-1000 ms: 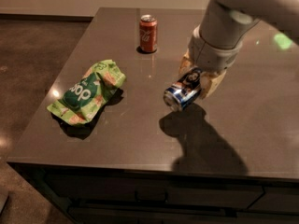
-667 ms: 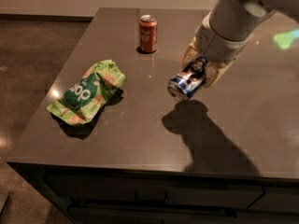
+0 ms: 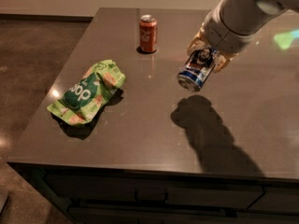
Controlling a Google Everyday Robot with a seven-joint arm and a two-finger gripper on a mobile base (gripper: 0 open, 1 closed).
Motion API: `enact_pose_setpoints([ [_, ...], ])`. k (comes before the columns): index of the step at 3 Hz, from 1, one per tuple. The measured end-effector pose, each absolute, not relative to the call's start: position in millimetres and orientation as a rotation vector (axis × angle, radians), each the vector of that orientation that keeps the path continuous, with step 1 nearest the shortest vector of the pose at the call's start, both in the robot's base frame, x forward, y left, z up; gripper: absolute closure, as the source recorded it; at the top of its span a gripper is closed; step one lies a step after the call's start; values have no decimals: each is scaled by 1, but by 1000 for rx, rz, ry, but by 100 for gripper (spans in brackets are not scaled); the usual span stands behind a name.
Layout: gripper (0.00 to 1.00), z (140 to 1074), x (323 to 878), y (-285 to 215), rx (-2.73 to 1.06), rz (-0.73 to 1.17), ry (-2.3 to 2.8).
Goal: Place pepsi can upright
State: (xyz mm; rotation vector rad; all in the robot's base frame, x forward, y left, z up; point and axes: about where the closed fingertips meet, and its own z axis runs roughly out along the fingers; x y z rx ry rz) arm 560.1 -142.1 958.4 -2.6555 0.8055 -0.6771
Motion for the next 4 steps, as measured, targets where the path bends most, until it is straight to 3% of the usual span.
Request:
enact_pose_setpoints([
  [2,100,957,562,-144,-2701,-716,709],
  [4,100,952,603,-142,-2688,-839,365],
])
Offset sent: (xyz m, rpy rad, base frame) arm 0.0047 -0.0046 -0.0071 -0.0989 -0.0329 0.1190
